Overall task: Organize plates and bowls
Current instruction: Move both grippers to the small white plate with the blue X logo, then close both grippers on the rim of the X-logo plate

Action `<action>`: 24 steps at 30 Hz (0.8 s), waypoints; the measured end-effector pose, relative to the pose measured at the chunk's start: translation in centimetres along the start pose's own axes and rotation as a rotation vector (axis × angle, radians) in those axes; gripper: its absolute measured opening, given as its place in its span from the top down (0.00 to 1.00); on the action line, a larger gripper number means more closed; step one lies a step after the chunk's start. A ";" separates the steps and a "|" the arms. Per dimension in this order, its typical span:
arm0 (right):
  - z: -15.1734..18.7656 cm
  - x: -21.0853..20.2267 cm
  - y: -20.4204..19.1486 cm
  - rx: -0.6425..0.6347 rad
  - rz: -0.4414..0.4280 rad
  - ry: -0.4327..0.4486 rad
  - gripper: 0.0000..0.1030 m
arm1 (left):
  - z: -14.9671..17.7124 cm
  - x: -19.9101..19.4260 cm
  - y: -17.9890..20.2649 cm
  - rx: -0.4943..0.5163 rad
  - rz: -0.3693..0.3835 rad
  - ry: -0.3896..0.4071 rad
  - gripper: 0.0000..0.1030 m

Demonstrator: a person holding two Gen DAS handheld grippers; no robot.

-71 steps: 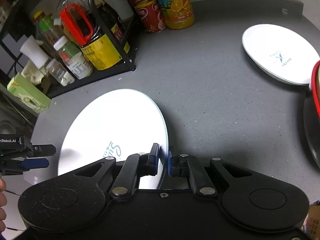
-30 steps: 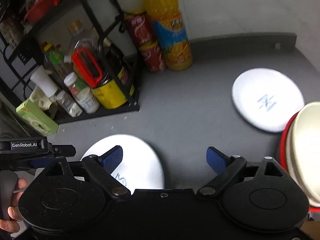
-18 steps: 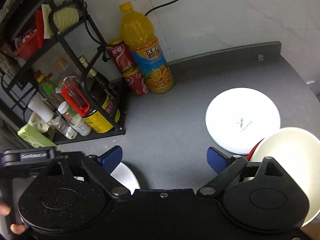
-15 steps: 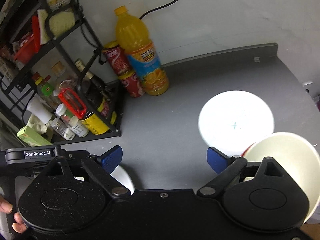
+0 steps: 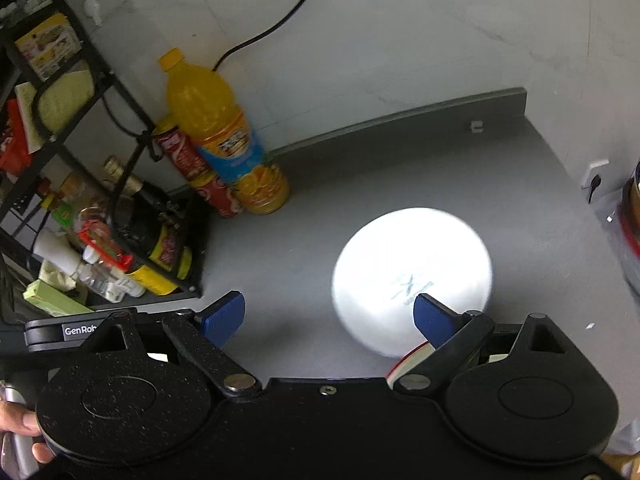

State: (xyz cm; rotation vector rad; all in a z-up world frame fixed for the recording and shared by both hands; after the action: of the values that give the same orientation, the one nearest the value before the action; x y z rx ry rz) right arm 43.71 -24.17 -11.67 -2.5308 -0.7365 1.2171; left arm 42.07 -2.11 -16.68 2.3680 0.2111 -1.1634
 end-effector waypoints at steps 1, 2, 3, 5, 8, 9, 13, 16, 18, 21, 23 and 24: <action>-0.4 0.3 0.7 0.001 0.002 -0.005 0.11 | 0.0 0.4 0.5 -0.003 -0.002 -0.003 0.16; -0.7 0.5 1.2 0.002 0.005 -0.009 0.11 | 0.0 0.7 0.9 -0.006 -0.001 -0.007 0.16; -1.0 0.8 1.8 0.003 0.013 -0.015 0.11 | -0.1 1.1 1.3 -0.010 0.001 -0.008 0.16; -1.5 1.2 2.9 0.001 0.025 -0.025 0.12 | -0.2 1.8 2.1 -0.016 -0.001 -0.009 0.16; -2.0 2.2 4.4 0.014 0.008 -0.042 0.15 | -0.2 3.0 3.3 -0.034 0.002 -0.008 0.17; -2.1 2.6 5.0 0.023 0.008 -0.051 0.16 | -0.2 3.4 3.6 -0.040 0.000 -0.010 0.17; -2.5 4.4 7.7 0.070 0.023 -0.075 0.23 | 0.3 5.6 4.8 -0.085 0.010 -0.033 0.19; -2.3 6.1 9.3 0.087 0.027 -0.119 0.30 | 0.8 7.4 5.3 -0.120 0.008 -0.050 0.23; -2.0 7.4 10.4 0.111 0.033 -0.161 0.38 | 1.2 8.8 5.5 -0.145 0.006 -0.064 0.27; -1.5 8.9 11.4 0.141 0.026 -0.206 0.43 | 1.8 10.8 5.3 -0.186 -0.010 -0.094 0.38; -1.2 9.9 12.0 0.137 0.038 -0.227 0.43 | 2.4 12.1 5.0 -0.227 -0.019 -0.113 0.43; -1.1 10.3 12.2 0.134 0.045 -0.237 0.44 | 2.7 12.6 4.8 -0.242 -0.022 -0.122 0.46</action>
State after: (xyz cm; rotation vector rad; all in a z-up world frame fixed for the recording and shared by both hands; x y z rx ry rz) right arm 54.05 -28.96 -22.85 -2.3333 -0.6262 1.5455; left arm 49.71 -8.54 -26.08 2.0830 0.3188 -1.2147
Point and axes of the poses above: each gripper's, at about its wrist camera, not at the fingertips, and x roughly the way its jaws point, y to its right, z to its underside, the point moved 7 cm from there along x, roughly the way its jaws point, and after that the axes turned 9 degrees about y, right-handed, at the moved point
